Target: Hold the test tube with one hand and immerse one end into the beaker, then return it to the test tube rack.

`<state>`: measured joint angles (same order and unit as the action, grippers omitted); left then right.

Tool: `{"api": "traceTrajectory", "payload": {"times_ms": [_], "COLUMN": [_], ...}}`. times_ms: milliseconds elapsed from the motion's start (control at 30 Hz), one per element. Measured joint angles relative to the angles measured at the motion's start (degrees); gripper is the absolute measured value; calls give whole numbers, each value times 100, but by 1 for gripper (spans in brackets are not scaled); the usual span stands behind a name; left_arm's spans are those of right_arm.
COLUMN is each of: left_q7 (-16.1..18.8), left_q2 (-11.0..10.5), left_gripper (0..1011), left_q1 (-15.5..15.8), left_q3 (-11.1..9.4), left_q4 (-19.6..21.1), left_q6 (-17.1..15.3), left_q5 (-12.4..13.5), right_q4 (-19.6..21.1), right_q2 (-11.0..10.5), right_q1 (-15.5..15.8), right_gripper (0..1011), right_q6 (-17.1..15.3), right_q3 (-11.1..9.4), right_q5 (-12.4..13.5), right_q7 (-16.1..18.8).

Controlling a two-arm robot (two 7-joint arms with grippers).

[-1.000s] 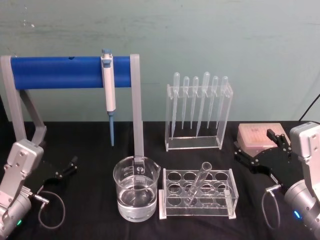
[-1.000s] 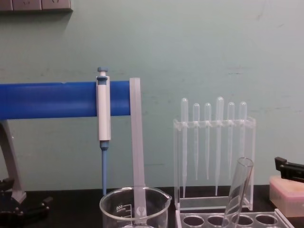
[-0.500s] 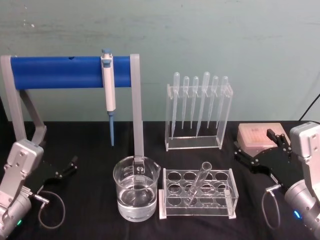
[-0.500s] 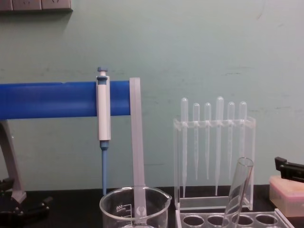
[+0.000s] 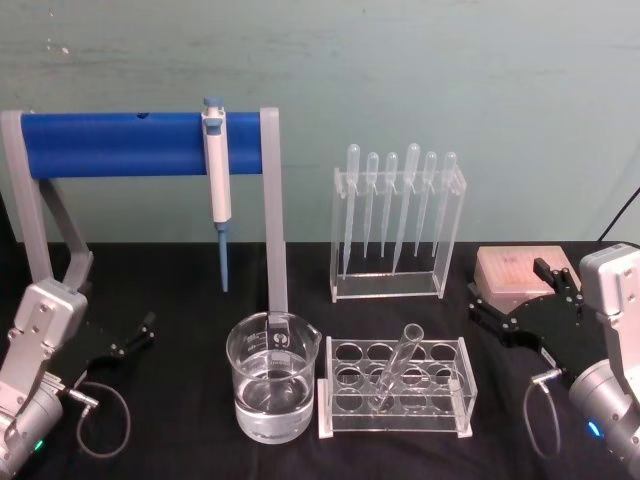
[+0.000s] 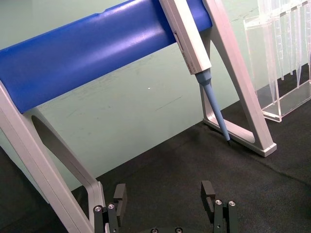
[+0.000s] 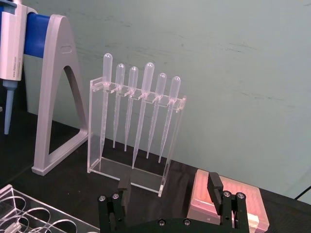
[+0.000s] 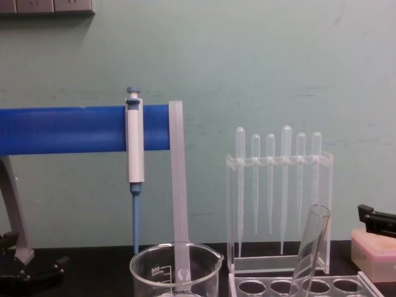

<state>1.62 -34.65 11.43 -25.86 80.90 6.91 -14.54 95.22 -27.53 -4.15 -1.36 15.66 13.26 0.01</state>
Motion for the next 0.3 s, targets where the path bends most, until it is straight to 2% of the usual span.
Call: {"api": "traceTrajectory", "payload": {"times_ms": [300], "left_q7": [0], "left_q2": [0], "left_gripper": [1000], "left_q1": [0], "left_q3": [0], "left_q4": [0], "left_q6": [0], "left_q5": [0], "right_q4": [0], "right_q2": [0], "right_q1": [0], "right_gripper": [1003], "right_q6": [0], "right_q3": [0], "right_q5": [0], "right_q7": [0]}}
